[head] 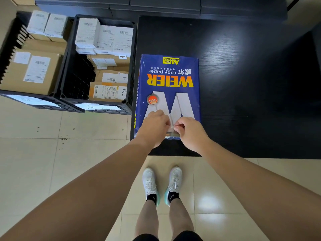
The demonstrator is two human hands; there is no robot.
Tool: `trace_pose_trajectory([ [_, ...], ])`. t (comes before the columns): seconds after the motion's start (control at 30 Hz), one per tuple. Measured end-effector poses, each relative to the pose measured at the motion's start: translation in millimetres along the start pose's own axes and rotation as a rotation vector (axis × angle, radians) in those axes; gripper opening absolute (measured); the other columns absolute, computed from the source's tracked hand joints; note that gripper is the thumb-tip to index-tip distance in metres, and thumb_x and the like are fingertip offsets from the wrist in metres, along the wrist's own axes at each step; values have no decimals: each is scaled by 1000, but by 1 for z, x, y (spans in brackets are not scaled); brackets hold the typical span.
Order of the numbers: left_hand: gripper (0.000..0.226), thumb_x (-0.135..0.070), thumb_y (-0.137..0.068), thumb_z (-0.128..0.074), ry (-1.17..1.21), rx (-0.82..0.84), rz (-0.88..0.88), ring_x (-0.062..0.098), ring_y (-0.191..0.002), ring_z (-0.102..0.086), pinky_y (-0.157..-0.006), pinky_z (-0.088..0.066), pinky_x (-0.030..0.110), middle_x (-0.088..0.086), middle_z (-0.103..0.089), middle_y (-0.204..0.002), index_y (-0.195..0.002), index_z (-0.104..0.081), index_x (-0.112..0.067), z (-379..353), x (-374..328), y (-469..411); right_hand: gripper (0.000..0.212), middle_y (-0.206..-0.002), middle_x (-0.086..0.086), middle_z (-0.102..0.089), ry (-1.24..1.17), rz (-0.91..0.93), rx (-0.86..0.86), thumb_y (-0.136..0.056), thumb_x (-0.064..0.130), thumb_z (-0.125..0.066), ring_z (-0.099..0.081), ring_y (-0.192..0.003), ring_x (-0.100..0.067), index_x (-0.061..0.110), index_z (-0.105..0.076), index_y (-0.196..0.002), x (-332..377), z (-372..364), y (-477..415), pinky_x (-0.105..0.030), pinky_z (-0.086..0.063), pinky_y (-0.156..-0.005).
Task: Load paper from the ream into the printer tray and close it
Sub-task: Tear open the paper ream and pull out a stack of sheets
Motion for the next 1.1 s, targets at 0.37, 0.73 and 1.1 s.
trace_pose_trajectory([
  [0.37,14,-11,-97,-50,159,94,7,29,-96,-52,-86,-45,43,4,-61,-95,-94,-63,-15,-2,3,15,7,-88,7,-61,-69,22,-54,-95,15,-60,-56,-78,-11,19,-61,-89,-4,-10,20,-22,-44,-71],
  [0.73,16,-28,-94,-63,270,60,119,19,-96,-61,-90,-51,44,-5,-74,-92,-91,-77,-21,-5,6,20,11,-88,8,-62,-105,-26,-48,-97,24,-58,-52,-68,-1,16,-64,-102,-5,-6,18,-12,-35,-61],
  [1.1,21,-25,-96,-60,362,-48,250,23,-102,-61,-92,-51,43,4,-73,-103,-98,-78,-14,-16,-7,48,8,-88,8,-65,-279,-127,-45,-94,24,-61,-59,-81,-7,18,-66,-95,-2,-8,41,-8,-40,-68],
])
Point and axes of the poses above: each hand's wrist, its own y-axis away from the middle knuckle, its own z-axis out of the back of the hand, x = y × z, the point moved 1 cm from there along -y, towards the middle knuckle
